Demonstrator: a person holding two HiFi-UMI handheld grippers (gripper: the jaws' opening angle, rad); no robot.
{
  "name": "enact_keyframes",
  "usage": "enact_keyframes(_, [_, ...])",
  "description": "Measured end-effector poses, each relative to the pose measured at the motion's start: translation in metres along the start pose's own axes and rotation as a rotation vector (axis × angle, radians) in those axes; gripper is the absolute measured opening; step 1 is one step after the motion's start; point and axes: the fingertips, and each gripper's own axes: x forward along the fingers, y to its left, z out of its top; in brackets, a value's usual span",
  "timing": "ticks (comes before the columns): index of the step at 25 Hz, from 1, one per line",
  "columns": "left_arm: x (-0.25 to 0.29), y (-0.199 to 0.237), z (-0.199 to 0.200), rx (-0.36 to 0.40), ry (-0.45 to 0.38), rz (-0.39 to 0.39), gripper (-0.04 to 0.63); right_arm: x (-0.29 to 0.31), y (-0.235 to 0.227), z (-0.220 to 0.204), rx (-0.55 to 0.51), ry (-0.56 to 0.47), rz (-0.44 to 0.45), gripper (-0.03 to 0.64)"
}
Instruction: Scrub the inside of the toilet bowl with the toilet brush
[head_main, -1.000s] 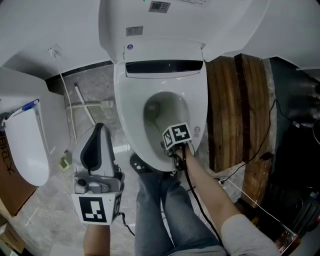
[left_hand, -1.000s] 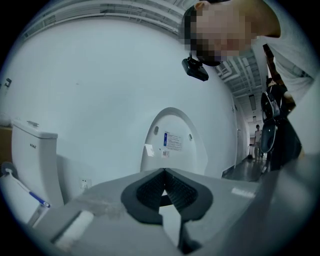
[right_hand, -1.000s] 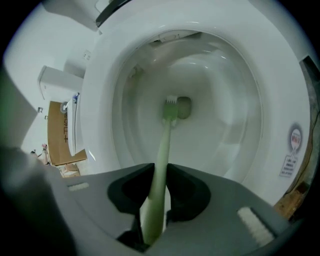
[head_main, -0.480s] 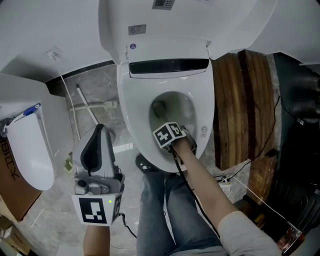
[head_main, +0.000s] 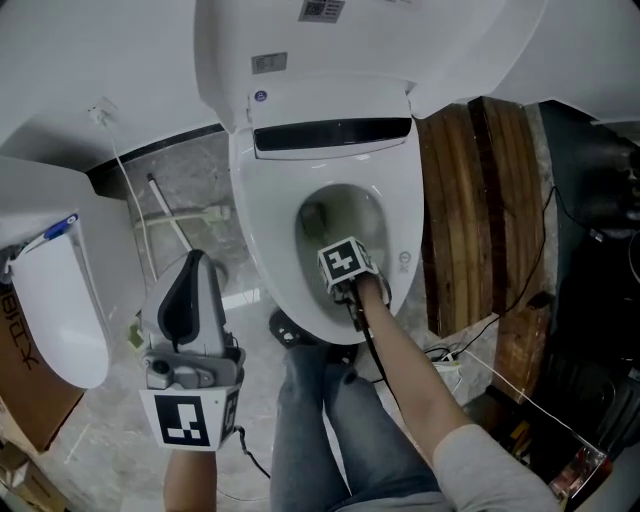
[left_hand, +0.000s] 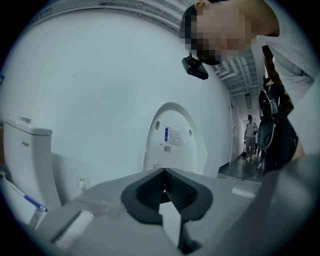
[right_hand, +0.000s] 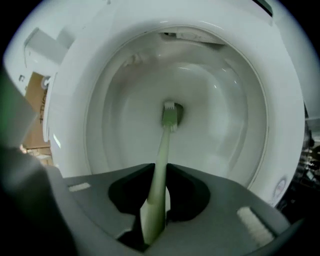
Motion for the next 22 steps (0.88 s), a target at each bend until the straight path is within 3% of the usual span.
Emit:
enact_keyframes(4, [0.005,-0.011,0.012,0.006,-0.013,-0.026,0.003,-0.013,0.003,-0.016,0.097,-0.008,0.070,0.075])
enact_keyframes(12, [0.007,-0.044,0.042,0.028,-0.051,-0.080,0.003,-0.033,0.022,-0.049,0.133,-0.078,0.169,0.073])
enact_keyframes(22, [-0.028,-0.093,0.073,0.019,-0.095,-0.128,0.003,-0.087,0.027,-0.089,0.112,-0.316,0.093,0.072])
